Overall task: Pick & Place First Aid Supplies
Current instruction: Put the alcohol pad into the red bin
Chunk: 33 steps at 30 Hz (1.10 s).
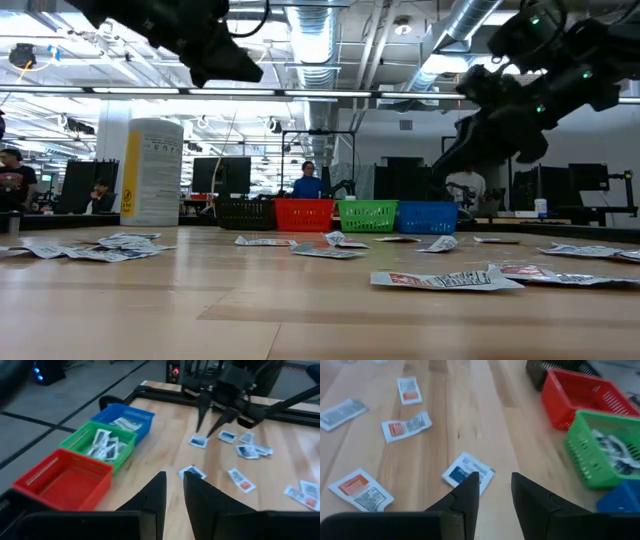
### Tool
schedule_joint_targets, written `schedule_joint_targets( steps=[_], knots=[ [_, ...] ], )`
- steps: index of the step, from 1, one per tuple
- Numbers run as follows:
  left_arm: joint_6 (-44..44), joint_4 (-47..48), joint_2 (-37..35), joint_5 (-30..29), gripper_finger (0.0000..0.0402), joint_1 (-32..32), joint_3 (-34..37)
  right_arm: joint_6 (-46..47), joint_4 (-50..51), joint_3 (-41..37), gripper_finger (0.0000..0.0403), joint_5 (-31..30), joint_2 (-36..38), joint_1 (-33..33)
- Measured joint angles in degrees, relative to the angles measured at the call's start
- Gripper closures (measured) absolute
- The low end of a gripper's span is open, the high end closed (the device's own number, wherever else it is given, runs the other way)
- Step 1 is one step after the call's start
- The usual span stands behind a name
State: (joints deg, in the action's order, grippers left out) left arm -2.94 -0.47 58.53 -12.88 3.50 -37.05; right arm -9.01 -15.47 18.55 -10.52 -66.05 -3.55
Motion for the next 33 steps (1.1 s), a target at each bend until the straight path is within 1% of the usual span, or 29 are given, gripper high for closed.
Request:
schedule_joint_targets(
  steps=[5, 10, 16, 18, 25, 28, 33],
  knots=[
    [-0.7, 0.0, -1.0, 0.0, 0.0335, 1.5, 2.8, -0.5, -0.2, 3.5, 0.0295, 3.2, -6.9, 0.0],
    [-0.8, -0.9, -0.7, 0.1, 0.0335, 1.5, 4.9, -3.0, -0.1, 7.2, 0.0295, 3.4, -13.9, 0.0],
    [-0.8, -1.6, -0.9, 0.0, 0.0335, 1.8, 5.5, -2.7, 0.9, 11.8, 0.0296, 7.8, -22.5, 0.4],
    [-0.5, -1.8, -0.9, 0.1, 0.0335, 2.0, 5.5, -3.0, 2.5, 13.4, 0.0296, 8.1, -24.6, 1.0],
    [-0.4, -2.0, -0.9, 1.4, 0.0335, 3.5, 5.5, -4.8, 5.0, 16.5, 0.0296, 8.1, -30.1, 2.9],
    [-0.3, -2.1, -0.9, 1.4, 0.0335, 3.5, 5.5, -4.6, 5.6, 17.0, 0.0296, 8.0, -31.5, 3.2],
    [-0.4, -2.1, -0.9, 1.4, 0.0335, 3.5, 5.5, -4.5, 5.8, 17.0, 0.0296, 7.5, -31.7, 3.0]
  ],
)
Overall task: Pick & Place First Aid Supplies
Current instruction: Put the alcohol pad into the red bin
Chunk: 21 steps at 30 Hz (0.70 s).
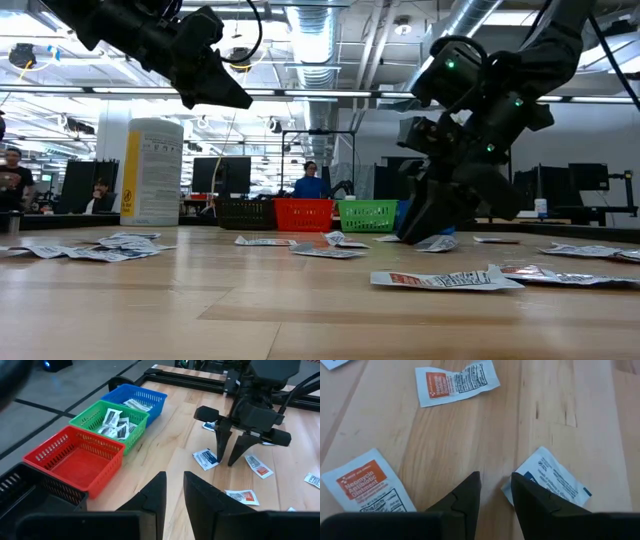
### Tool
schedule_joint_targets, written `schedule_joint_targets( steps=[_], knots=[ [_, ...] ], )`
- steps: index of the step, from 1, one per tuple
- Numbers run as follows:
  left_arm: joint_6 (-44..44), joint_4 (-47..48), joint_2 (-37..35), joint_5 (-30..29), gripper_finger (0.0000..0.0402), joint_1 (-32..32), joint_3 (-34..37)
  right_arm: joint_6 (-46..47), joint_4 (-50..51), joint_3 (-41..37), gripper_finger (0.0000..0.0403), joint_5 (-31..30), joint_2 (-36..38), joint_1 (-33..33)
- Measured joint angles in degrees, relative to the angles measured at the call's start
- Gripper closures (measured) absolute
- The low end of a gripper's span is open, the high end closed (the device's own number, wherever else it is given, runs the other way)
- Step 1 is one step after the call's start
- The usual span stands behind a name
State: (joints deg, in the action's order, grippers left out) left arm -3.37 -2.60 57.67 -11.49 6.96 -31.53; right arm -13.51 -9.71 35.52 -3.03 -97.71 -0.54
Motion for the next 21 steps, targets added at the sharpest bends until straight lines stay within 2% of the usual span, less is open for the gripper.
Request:
schedule_joint_targets(
  steps=[6, 14, 21],
  knots=[
    [-0.1, 0.0, 0.0, 0.0, 0.0335, 0.0, 0.0, 0.1, 0.3, -0.1, 0.0306, -1.5, 0.2, 0.0],
    [-0.3, 0.0, 0.0, 0.0, 0.0335, 0.0, 0.0, 2.3, 0.6, -0.2, 0.0393, -1.0, 0.1, -0.4],
    [0.0, -0.6, 0.0, -0.5, 0.0335, 0.0, 0.0, 3.2, 2.1, -0.5, 0.0401, -2.2, 3.2, -1.8]
  ],
)
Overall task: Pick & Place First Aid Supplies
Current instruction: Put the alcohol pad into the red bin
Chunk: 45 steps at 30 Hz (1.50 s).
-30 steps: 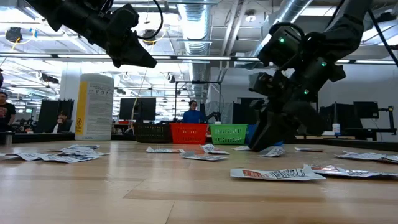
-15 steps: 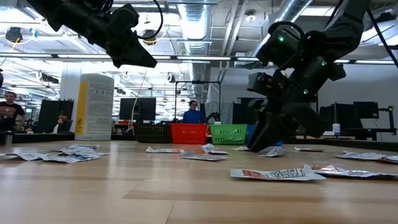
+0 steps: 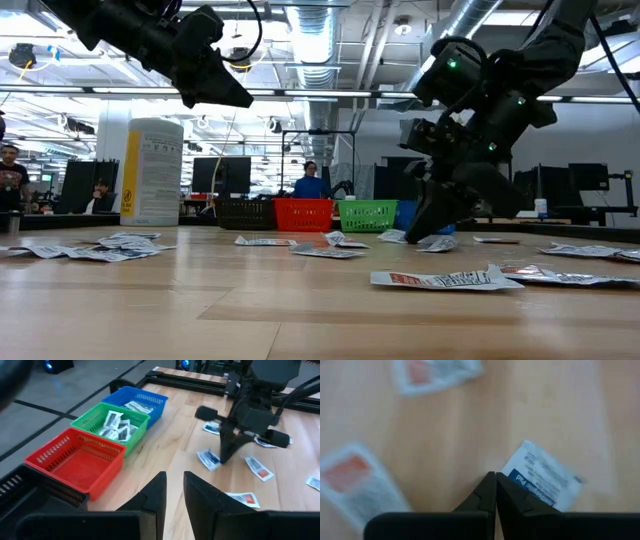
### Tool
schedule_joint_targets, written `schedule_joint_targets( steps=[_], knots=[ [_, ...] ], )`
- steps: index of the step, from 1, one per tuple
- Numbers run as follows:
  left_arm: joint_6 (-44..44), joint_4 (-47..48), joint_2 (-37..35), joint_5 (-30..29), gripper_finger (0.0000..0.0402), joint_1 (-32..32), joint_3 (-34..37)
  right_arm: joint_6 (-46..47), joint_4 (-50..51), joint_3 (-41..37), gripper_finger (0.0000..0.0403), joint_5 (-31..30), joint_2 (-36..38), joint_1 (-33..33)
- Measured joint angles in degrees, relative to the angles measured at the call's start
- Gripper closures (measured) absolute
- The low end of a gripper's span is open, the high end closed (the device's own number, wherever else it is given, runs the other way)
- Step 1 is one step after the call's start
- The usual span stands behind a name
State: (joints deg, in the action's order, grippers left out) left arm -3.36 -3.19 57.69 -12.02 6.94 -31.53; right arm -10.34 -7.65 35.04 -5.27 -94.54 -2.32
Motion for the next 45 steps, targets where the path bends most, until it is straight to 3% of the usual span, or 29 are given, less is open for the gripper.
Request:
schedule_joint_targets(
  steps=[11, 15, 23, 29, 37, 45],
  knots=[
    [4.9, -8.8, 0.1, -3.9, 0.0335, 1.8, 0.0, 2.7, -4.5, 0.1, 0.0402, 1.1, 14.1, -4.6],
    [4.7, -14.2, 0.1, -3.2, 0.0335, 3.4, 0.0, 5.3, -10.1, 0.1, 0.0402, 6.2, 18.3, -6.1],
    [2.8, -21.8, 1.8, 19.8, 0.0335, 8.7, 0.0, 16.6, -21.5, 0.2, 0.0402, 13.3, 22.4, -8.8],
    [-1.1, -30.8, 8.1, 29.3, 0.0335, 11.3, 0.0, 19.9, -27.5, 1.0, 0.0403, 20.4, 21.7, -10.2],
    [-2.1, -38.9, 15.6, 33.1, 0.0315, 11.0, 0.0, 19.9, -27.2, 7.0, 0.0403, 25.6, 17.8, -10.2],
    [-1.5, -40.9, 16.6, 33.1, 0.0275, 11.0, 0.0, 20.0, -27.1, 10.8, 0.0403, 27.9, 12.8, -10.2]
  ],
)
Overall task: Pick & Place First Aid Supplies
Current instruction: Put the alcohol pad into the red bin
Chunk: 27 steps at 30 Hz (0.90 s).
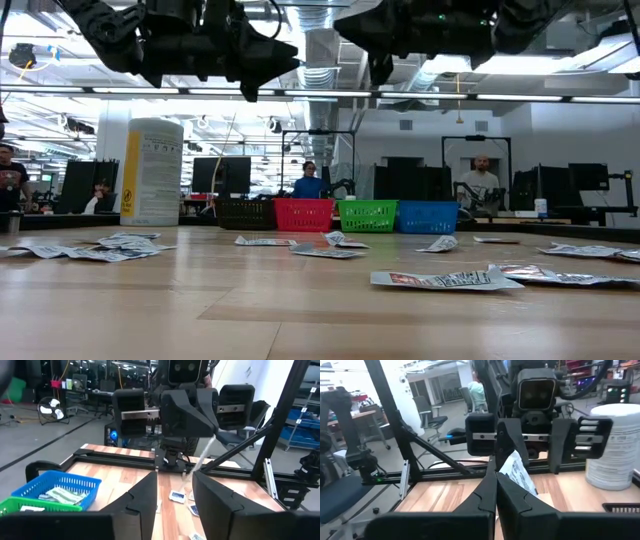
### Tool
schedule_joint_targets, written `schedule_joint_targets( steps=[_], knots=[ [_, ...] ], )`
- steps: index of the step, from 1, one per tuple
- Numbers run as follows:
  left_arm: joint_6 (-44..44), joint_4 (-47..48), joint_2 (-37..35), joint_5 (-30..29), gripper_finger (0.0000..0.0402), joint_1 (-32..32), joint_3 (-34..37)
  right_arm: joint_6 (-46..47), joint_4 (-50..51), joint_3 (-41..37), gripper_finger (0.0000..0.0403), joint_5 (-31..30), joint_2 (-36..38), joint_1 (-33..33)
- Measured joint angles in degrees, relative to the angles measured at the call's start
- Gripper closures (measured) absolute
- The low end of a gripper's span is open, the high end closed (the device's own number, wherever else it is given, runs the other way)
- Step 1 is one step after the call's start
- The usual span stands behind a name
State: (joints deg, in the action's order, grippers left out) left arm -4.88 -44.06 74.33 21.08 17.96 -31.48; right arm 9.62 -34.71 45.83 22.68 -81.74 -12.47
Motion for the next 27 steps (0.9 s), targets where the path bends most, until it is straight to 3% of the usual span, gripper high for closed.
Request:
schedule_joint_targets(
  steps=[9, 27],
  knots=[
    [-0.1, -0.2, 0.0, 1.7, 0.0284, 0.0, 0.0, 0.1, -0.2, 3.5, 0.0403, 1.5, -3.9, 0.0],
    [-0.5, -0.2, 0.0, 2.7, 0.0295, 0.0, 0.0, -0.1, 0.2, 4.3, 0.0403, 1.5, -3.7, 0.1]
  ],
)
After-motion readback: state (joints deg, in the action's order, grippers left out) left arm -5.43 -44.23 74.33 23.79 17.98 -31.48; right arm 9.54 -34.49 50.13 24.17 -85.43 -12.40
